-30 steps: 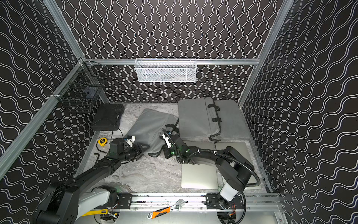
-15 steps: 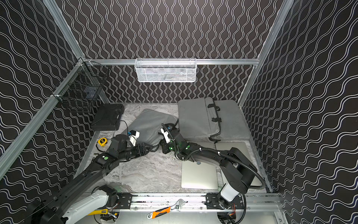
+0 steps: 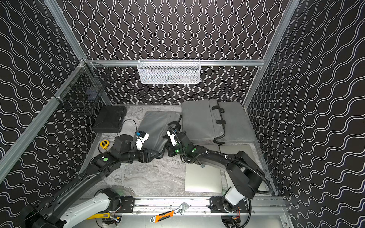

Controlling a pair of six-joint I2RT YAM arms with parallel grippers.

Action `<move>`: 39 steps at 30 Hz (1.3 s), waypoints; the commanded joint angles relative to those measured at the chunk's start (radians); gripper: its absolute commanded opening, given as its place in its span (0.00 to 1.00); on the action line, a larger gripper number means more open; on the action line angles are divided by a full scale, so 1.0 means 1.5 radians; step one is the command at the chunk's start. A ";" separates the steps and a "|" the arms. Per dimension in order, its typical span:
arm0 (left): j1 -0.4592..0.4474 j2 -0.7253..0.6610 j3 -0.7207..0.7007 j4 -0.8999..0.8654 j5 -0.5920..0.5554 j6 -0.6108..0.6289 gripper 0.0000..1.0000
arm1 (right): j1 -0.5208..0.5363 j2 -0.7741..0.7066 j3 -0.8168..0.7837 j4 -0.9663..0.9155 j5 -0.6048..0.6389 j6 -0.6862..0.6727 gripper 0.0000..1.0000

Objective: Open the zippered laptop bag and take out the laptop
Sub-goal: Unzip the zipper on the zippered laptop bag.

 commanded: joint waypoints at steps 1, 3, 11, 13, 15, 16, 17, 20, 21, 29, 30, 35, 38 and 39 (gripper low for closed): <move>-0.007 0.021 0.022 -0.015 -0.051 0.064 0.74 | 0.001 -0.008 0.002 0.058 -0.029 0.007 0.00; -0.012 0.046 0.036 -0.010 -0.069 0.075 0.74 | 0.001 -0.010 0.000 0.064 -0.038 0.005 0.00; -0.041 0.190 0.083 0.019 -0.100 0.087 0.72 | 0.001 -0.025 -0.006 0.061 -0.042 0.008 0.00; -0.045 0.211 0.082 0.032 -0.108 0.086 0.71 | 0.001 -0.028 -0.012 0.060 -0.038 0.008 0.00; -0.048 0.224 0.079 0.034 -0.116 0.085 0.71 | 0.001 -0.030 -0.017 0.054 -0.021 0.014 0.00; -0.052 0.229 0.077 0.034 -0.122 0.088 0.71 | 0.002 -0.032 -0.020 0.047 -0.008 0.020 0.00; -0.057 0.231 0.075 0.032 -0.131 0.091 0.70 | 0.000 -0.033 -0.024 0.040 0.003 0.028 0.00; -0.097 0.240 0.068 0.021 -0.191 0.108 0.70 | -0.012 -0.036 -0.040 0.030 0.020 0.056 0.00; -0.113 0.247 0.068 0.014 -0.213 0.113 0.71 | -0.020 -0.034 -0.047 0.028 0.021 0.069 0.00; -0.207 0.347 0.066 0.025 -0.328 0.120 0.75 | -0.062 -0.040 -0.132 0.081 0.008 0.101 0.14; -0.213 0.361 0.072 0.030 -0.335 0.123 0.75 | -0.062 -0.040 -0.145 0.100 -0.003 0.093 0.18; -0.228 0.412 0.091 0.049 -0.369 0.131 0.65 | -0.059 -0.026 -0.205 0.192 -0.049 0.083 0.26; -0.230 0.424 0.080 0.074 -0.382 0.132 0.60 | -0.056 -0.012 -0.230 0.248 -0.070 0.068 0.30; -0.230 0.426 0.075 0.081 -0.383 0.132 0.57 | -0.053 -0.006 -0.235 0.265 -0.075 0.060 0.32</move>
